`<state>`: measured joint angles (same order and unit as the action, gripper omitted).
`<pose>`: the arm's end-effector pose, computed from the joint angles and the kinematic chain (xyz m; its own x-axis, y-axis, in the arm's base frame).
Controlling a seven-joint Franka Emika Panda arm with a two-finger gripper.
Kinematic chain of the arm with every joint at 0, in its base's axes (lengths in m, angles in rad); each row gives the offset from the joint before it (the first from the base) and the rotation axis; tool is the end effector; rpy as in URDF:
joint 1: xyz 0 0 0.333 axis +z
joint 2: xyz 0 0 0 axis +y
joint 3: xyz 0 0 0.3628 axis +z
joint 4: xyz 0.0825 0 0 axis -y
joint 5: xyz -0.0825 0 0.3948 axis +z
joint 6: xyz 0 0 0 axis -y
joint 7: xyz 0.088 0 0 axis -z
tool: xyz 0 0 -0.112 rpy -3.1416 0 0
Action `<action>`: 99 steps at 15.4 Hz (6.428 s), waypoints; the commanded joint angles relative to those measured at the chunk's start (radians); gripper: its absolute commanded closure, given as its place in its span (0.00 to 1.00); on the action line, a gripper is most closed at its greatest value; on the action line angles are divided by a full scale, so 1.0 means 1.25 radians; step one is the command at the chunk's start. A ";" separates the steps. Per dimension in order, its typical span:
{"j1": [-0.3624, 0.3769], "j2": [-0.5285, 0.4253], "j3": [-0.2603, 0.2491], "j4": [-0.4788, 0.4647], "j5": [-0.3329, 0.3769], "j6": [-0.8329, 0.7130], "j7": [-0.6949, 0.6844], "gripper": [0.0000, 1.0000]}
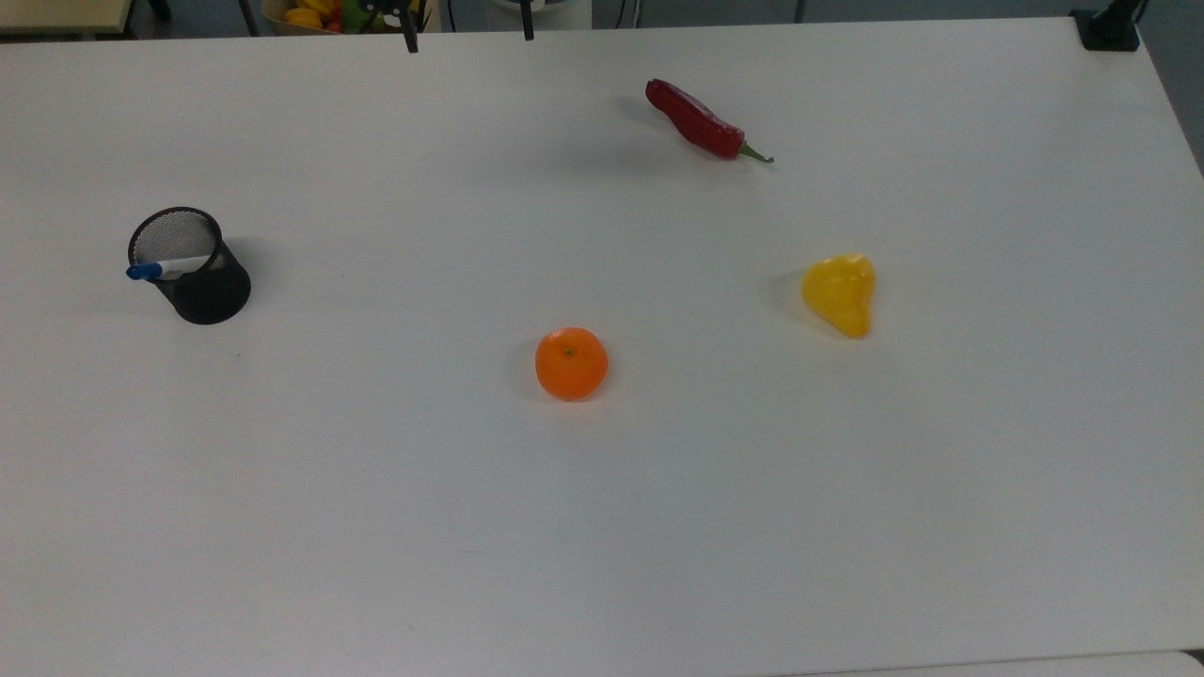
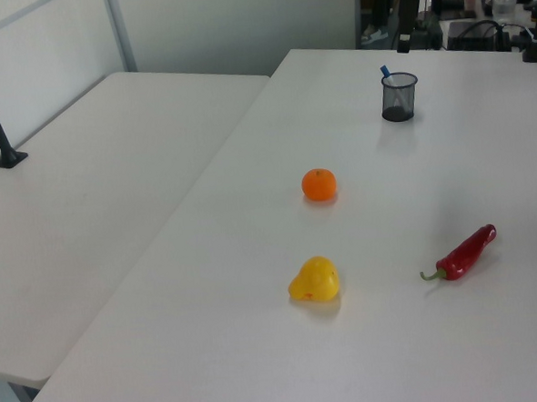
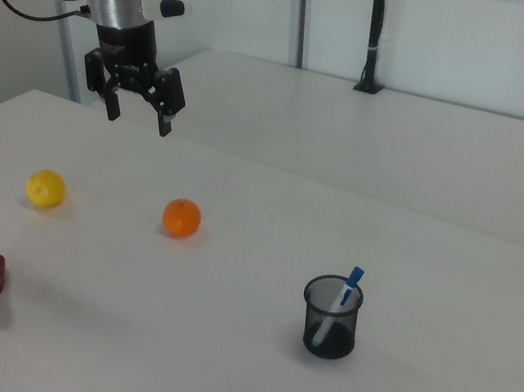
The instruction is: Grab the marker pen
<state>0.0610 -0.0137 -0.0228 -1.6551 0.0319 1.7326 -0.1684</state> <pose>0.5745 0.0249 0.6479 0.9752 0.1998 0.0951 0.2022 -0.9792 -0.0164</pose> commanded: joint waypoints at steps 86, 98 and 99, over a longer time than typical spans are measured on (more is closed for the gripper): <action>-0.214 0.198 -0.171 -0.158 -0.062 0.840 0.029 0.99; -0.153 0.054 -0.166 -0.142 -0.028 0.687 0.030 0.99; -0.140 0.044 -0.163 -0.142 -0.026 0.656 0.032 0.99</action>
<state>-0.1704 0.1005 -0.2302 -1.8190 -0.0198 2.6668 -0.1462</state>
